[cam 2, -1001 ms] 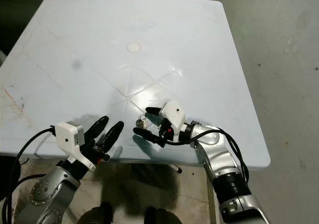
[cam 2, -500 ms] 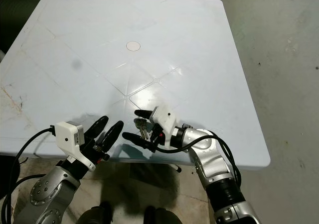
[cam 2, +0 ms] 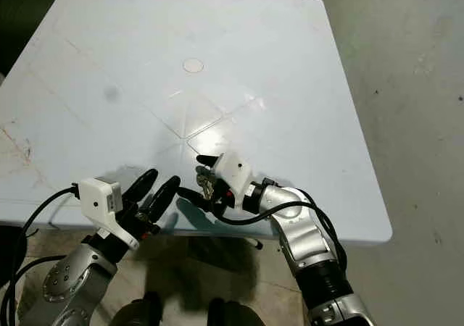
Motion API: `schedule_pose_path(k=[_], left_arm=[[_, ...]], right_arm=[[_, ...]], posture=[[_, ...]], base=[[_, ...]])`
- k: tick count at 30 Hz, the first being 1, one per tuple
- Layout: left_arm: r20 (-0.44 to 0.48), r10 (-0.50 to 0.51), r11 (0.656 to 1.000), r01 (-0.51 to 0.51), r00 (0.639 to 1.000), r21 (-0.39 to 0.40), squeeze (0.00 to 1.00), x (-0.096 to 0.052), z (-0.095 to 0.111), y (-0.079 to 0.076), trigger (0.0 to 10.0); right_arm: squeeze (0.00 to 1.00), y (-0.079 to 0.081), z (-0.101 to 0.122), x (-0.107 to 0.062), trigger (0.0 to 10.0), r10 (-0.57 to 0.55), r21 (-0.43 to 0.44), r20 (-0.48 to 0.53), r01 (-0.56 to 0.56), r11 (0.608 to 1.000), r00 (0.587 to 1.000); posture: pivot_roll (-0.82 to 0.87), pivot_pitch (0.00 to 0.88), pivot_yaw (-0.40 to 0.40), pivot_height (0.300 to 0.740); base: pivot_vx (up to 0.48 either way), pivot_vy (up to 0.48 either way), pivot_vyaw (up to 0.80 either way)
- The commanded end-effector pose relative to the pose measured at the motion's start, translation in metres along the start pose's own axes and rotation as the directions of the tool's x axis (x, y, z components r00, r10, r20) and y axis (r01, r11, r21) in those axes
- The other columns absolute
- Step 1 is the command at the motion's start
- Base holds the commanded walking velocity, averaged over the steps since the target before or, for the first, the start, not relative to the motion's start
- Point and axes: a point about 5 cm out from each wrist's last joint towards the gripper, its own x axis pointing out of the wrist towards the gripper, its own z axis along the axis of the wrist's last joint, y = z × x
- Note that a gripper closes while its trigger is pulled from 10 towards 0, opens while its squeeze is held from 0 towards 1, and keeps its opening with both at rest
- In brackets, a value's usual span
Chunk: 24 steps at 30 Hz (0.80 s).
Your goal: Hang keys on a hook
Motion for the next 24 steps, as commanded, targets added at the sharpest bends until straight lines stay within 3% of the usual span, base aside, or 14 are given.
schedule_pose_path(k=[1,8,9,10,11,12,13,19,21,22,24], left_arm=[[-0.008,0.006,1.000,-0.006,1.000,-0.008,0.00,-0.003,-0.001,-0.002,10.0],[-0.005,0.008,1.000,-0.008,1.000,-0.012,0.00,-0.003,0.000,-0.004,10.0],[-0.004,0.009,1.000,-0.009,1.000,-0.011,0.00,-0.003,0.000,-0.003,10.0],[-0.004,0.009,1.000,-0.009,1.000,-0.011,0.00,-0.002,0.000,-0.003,10.0],[-0.004,0.010,1.000,-0.010,1.000,-0.011,0.00,-0.002,0.000,-0.003,10.0],[-0.001,0.010,1.000,-0.010,1.000,-0.014,0.00,-0.002,0.000,-0.003,10.0],[0.000,0.010,1.000,-0.010,1.000,-0.015,0.00,-0.002,0.001,-0.003,10.0],[0.002,0.007,1.000,-0.007,1.000,-0.023,0.00,-0.001,0.001,-0.005,10.0],[0.002,0.006,1.000,-0.006,1.000,-0.023,0.00,-0.001,0.000,-0.005,10.0],[0.003,0.005,1.000,-0.005,1.000,-0.024,0.00,-0.001,0.001,-0.006,10.0],[0.003,0.005,1.000,-0.005,1.000,-0.025,0.00,-0.001,0.001,-0.005,10.0]], right_arm=[[0.00,0.002,0.000,-0.001,10.0,0.005,-0.022,-0.019,-0.006,1.000,1.000],[0.00,-0.003,-0.003,-0.004,10.0,-0.017,-0.042,-0.055,0.015,0.999,0.998],[0.00,-0.005,-0.003,-0.005,8.0,-0.023,-0.046,-0.056,0.021,0.999,0.998],[0.00,-0.006,-0.004,-0.005,4.9,-0.029,-0.045,-0.059,0.026,0.999,0.998],[0.00,-0.007,-0.004,-0.006,4.9,-0.032,-0.044,-0.062,0.030,0.999,0.998],[0.00,-0.010,-0.005,-0.006,0.3,-0.056,-0.042,-0.069,0.053,0.998,0.996],[0.00,-0.011,-0.005,-0.006,0.0,-0.062,-0.042,-0.070,0.059,0.997,0.996],[0.00,-0.014,-0.004,-0.006,0.0,-0.081,-0.040,-0.058,0.079,0.996,0.995],[0.00,-0.016,-0.003,-0.007,0.7,-0.100,-0.045,-0.057,0.097,0.994,0.993],[0.00,-0.017,-0.003,-0.007,4.4,-0.102,-0.037,-0.051,0.100,0.994,0.993],[0.00,-0.018,-0.002,-0.006,7.7,-0.110,-0.024,-0.051,0.109,0.994,0.993]], posture=[[0.13,0.265,-0.120,0.740],[0.13,0.269,-0.124,0.740],[0.13,0.269,-0.124,0.740],[0.13,0.268,-0.125,0.740],[0.13,0.268,-0.125,0.740],[0.13,0.268,-0.124,0.740],[0.13,0.268,-0.124,0.740],[0.13,0.267,-0.120,0.740],[0.13,0.265,-0.121,0.740],[0.13,0.266,-0.122,0.740],[0.13,0.266,-0.121,0.740]], base=[[0.000,0.000,0.00],[0.000,0.000,0.00],[0.000,0.000,0.00],[0.000,0.000,0.00],[0.000,0.000,0.00],[0.000,0.000,0.00],[0.000,0.000,0.00],[0.000,0.000,0.00],[0.000,0.000,0.00],[0.000,0.000,0.00],[0.000,0.000,0.00]])
